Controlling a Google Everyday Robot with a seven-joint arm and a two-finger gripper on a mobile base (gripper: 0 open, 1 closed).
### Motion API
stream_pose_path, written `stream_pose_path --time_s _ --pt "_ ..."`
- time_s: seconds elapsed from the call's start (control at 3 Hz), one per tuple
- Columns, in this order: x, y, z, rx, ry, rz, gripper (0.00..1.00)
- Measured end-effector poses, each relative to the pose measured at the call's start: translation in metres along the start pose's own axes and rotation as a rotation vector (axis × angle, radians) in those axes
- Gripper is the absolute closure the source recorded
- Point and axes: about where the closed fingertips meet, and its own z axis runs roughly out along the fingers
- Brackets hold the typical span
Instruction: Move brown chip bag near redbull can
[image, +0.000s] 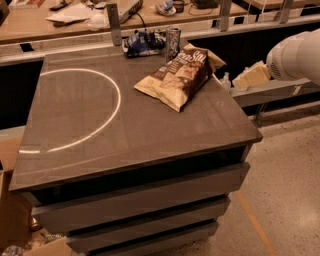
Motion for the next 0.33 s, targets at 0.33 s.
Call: stream_pose_path --time_s 0.33 --pt "0.0057 0.0012 -0.0013 -0.005 0.024 0.000 0.00"
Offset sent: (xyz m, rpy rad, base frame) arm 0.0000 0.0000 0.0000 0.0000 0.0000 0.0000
